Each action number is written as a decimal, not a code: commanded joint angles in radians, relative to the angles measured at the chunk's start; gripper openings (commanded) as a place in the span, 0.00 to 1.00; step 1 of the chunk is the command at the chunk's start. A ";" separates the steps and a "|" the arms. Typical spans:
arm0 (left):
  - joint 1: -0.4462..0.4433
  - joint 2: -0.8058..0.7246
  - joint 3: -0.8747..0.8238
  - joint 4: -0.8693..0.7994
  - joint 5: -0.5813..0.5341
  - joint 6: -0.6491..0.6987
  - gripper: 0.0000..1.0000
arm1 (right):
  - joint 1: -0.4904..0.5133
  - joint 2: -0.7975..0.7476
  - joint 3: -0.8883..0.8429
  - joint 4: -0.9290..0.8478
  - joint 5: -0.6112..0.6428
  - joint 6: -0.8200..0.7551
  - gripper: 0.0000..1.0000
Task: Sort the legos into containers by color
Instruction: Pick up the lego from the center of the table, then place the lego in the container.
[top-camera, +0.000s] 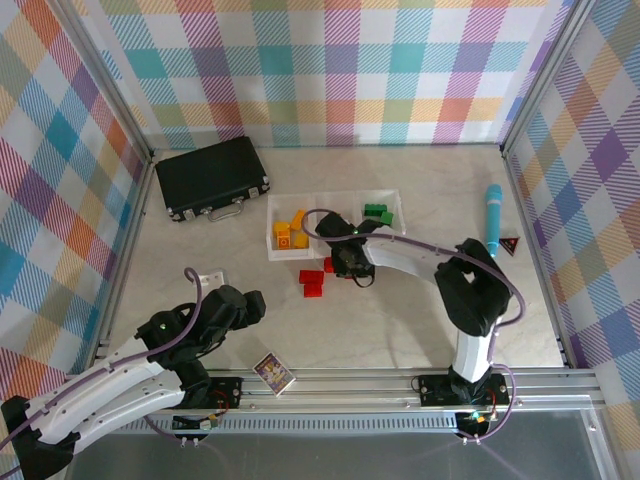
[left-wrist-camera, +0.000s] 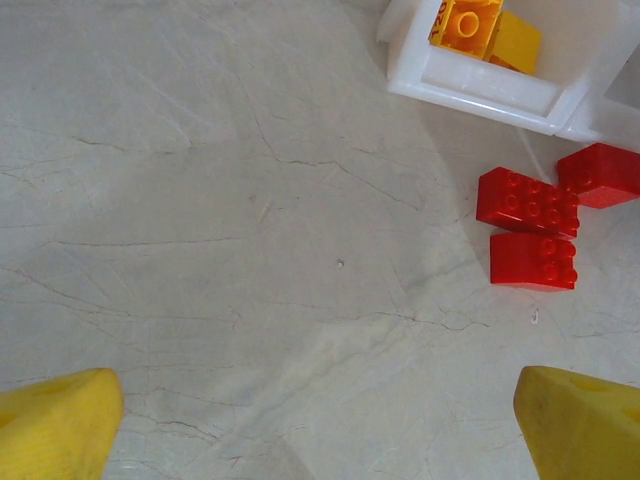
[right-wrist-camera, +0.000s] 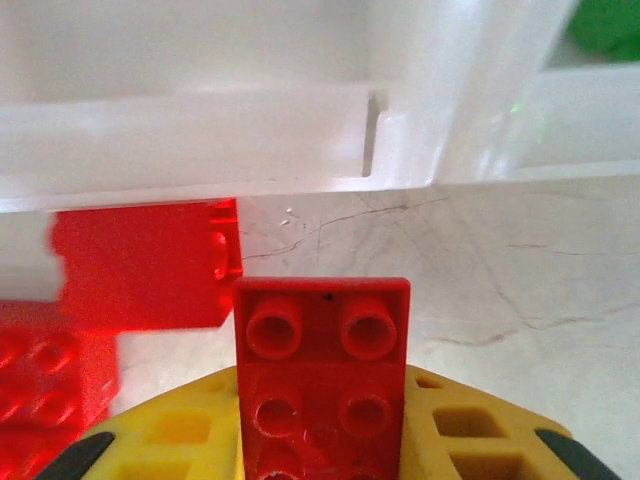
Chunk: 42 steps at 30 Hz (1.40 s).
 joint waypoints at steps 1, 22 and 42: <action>0.008 0.016 -0.009 0.009 -0.011 0.003 1.00 | 0.008 -0.098 0.072 -0.055 0.046 -0.081 0.23; 0.007 -0.040 0.010 -0.075 -0.031 -0.004 1.00 | -0.165 0.379 0.681 -0.175 -0.110 -0.329 0.34; 0.007 -0.016 -0.019 -0.008 -0.010 -0.005 1.00 | -0.035 -0.132 0.057 -0.002 -0.080 -0.047 0.81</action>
